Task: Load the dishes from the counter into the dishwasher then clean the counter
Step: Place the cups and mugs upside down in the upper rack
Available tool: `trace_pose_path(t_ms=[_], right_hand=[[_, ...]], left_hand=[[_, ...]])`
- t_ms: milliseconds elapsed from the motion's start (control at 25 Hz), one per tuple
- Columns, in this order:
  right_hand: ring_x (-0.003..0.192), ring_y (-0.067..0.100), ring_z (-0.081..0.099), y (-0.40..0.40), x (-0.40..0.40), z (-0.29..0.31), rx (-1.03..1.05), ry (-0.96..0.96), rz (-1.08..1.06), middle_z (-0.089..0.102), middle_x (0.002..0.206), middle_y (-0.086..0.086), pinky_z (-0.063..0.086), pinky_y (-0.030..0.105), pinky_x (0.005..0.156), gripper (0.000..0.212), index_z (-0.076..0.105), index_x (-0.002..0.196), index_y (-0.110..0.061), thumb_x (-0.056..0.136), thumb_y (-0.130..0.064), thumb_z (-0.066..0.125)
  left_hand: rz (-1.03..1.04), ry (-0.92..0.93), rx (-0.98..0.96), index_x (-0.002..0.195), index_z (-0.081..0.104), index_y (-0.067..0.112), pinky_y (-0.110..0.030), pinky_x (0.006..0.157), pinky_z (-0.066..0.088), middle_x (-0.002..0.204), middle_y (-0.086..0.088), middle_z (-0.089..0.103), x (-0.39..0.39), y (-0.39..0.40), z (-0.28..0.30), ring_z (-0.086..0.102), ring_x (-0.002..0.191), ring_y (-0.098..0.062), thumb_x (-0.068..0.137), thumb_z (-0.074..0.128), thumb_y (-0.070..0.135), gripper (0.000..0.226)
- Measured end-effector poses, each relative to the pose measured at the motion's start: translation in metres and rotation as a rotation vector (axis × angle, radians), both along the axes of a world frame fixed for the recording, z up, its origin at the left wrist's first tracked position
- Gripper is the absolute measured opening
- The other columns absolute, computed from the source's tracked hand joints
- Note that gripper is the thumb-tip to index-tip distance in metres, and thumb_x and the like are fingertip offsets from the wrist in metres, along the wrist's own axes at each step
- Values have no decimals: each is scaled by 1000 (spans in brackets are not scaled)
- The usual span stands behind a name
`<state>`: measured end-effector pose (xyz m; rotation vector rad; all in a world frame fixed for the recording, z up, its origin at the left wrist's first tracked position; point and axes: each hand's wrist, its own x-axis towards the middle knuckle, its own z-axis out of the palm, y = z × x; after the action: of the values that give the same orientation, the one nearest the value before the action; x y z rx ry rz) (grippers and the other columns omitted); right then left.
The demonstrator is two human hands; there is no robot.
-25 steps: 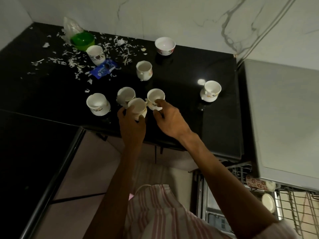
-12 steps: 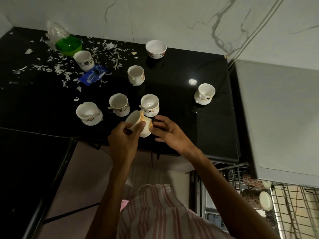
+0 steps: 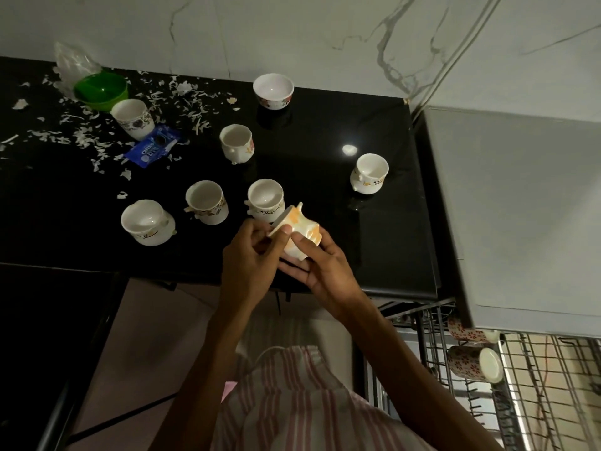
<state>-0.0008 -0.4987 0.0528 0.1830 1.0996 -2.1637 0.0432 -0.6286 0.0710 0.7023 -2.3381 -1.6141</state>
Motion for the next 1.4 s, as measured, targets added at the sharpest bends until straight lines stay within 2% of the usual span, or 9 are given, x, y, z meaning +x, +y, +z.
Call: trace_pose_path(t_ms=[120, 280, 440, 520, 640, 760, 920, 1160, 1400], right_hand=[[115, 38, 62, 12, -7, 1, 6, -36, -132, 60, 130, 20, 54, 45, 94, 51, 48, 137, -13, 90, -8, 65], [114, 39, 62, 26, -12, 4, 6, -41, -226, 59, 130, 21, 56, 40, 91, 51, 50, 136, -12, 88, -5, 66], [113, 38, 63, 35, -9, 5, 32, -34, -266, 61, 128, 21, 56, 40, 91, 50, 51, 135, -11, 87, -4, 66], [112, 38, 64, 39, -7, 6, 41, -36, -279, 60, 130, 21, 56, 39, 90, 51, 52, 135, -12, 86, -5, 68], [113, 37, 63, 44, -5, 4, 34, -48, -295, 56, 134, 21, 57, 39, 88, 54, 53, 133, -13, 83, -3, 70], [116, 37, 61, 46, -4, 3, 36, -57, -308, 53, 136, 20, 57, 37, 84, 54, 55, 130, -14, 82, 4, 68], [119, 36, 59, 51, -4, 3, 36, -65, -334, 50, 138, 18, 57, 36, 84, 56, 55, 130, -14, 80, 9, 66], [118, 36, 59, 66, -2, 7, 32, -78, -371, 49, 139, 18, 57, 34, 80, 59, 54, 132, -15, 80, 11, 65], [106, 28, 66, 88, 6, 17, 24, -52, -408, 52, 136, 16, 57, 33, 77, 51, 55, 131, -15, 84, 1, 66]], left_hand=[[5, -20, -91, 142, 38, 27, -21, 82, 45, 138, 7, 52, -16, -7, -5, 57, 112, -9, 90, 63, 45, 61], [-95, -103, -90, 149, 30, 28, -28, 100, 37, 150, -3, 40, -46, -8, -23, 42, 134, -21, 91, 64, 40, 69], [-92, -74, -90, 135, 49, 22, -32, 98, 45, 140, -5, 45, -75, -8, -47, 49, 126, -22, 86, 66, 46, 57], [-115, -35, -139, 120, 56, 17, -23, 88, 45, 133, -5, 49, -87, -9, -52, 53, 118, -19, 84, 69, 46, 48], [-135, -45, -209, 94, 52, 14, -9, 66, 35, 122, -7, 56, -103, -11, -52, 55, 103, -16, 79, 77, 42, 41], [-131, -18, -255, 85, 49, 11, -7, 66, 33, 125, -8, 52, -110, -11, -56, 54, 107, -18, 74, 82, 41, 46], [-33, 103, -249, 92, 46, 12, 3, 72, 38, 129, -8, 45, -104, 0, -64, 50, 107, -13, 74, 83, 30, 45], [99, 149, -30, 138, 36, 19, -15, 90, 48, 135, -1, 50, -95, 9, -70, 51, 117, -8, 72, 84, 23, 81], [106, 105, 159, 135, 50, 17, -5, 72, 48, 126, 5, 57, -78, 35, -52, 57, 106, -5, 76, 81, 23, 68]])
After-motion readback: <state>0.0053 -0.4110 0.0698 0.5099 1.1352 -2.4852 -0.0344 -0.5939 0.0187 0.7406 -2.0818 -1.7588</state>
